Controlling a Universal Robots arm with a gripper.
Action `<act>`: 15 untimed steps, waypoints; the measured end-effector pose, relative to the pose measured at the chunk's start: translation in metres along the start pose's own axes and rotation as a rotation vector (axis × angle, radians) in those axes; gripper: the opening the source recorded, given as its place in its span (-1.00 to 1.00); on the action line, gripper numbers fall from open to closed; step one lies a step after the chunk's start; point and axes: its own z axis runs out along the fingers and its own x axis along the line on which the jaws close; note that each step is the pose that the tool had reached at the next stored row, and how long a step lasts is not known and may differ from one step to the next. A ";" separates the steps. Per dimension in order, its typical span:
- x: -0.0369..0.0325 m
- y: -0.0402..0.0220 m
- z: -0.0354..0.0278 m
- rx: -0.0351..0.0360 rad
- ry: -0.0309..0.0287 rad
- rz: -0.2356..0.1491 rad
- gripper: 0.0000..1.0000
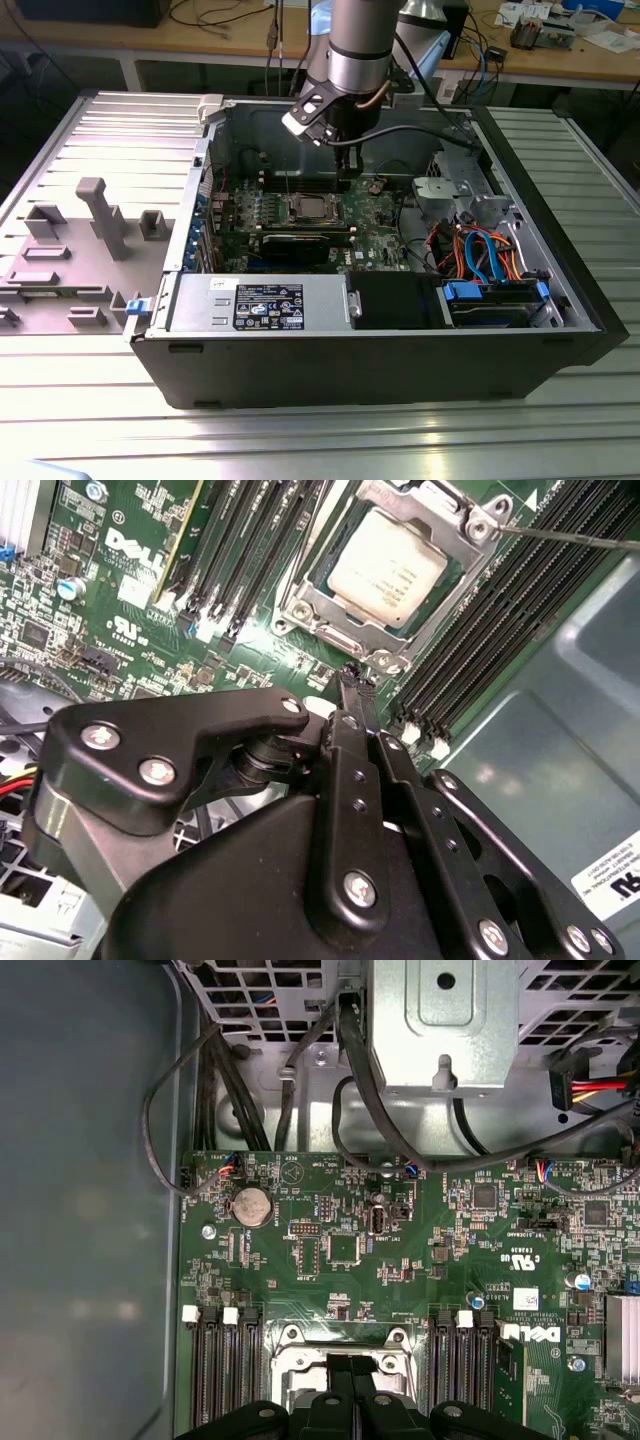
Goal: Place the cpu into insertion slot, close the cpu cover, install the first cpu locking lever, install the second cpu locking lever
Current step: 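Close the cpu cover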
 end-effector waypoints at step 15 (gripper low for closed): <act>-0.0011 -0.0145 0.0014 -0.0004 0.0157 0.000 -0.79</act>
